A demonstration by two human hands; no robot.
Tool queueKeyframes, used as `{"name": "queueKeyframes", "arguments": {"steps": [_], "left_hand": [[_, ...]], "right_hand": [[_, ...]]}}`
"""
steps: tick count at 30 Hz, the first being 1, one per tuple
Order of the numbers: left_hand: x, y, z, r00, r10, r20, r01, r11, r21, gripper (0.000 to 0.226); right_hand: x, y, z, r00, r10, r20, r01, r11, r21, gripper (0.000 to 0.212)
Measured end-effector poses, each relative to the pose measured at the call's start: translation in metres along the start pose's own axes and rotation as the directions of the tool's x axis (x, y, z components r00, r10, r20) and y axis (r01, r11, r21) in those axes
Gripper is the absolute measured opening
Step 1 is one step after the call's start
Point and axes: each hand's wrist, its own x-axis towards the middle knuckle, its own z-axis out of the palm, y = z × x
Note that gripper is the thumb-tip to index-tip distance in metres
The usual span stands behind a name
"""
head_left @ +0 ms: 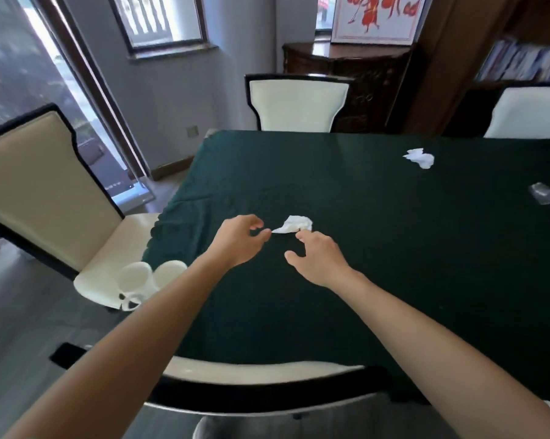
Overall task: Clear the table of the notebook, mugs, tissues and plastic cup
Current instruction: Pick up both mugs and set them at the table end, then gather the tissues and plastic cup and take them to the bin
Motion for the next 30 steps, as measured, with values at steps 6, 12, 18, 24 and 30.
{"name": "queueKeyframes", "arguments": {"steps": [6,12,18,24,30], "left_hand": [[-0.024,0.091,0.083,0.996,-0.021,0.082,0.024,0.999,-0.034,0.033],[-0.026,0.146,0.137,0.988,-0.019,0.151,0.028,0.998,-0.059,0.032],[-0.01,0.157,0.161,0.99,-0.036,0.134,0.047,0.996,-0.076,0.029],[0.022,0.132,0.158,0.981,-0.162,0.109,0.166,0.985,-0.036,0.019],[0.065,0.083,0.144,0.936,-0.352,0.014,0.351,0.927,-0.131,0.025]], "right_hand": [[-0.056,0.103,-0.063,0.999,0.048,-0.013,-0.048,0.999,0.009,0.06],[-0.079,0.176,-0.103,0.991,0.131,-0.032,-0.129,0.991,0.038,0.06],[-0.068,0.213,-0.114,0.988,0.156,-0.015,-0.155,0.987,0.045,0.058],[-0.028,0.222,-0.106,0.994,0.107,0.038,-0.108,0.993,0.047,0.058],[0.039,0.211,-0.087,0.992,0.027,0.124,-0.031,0.999,0.03,0.057]]}}
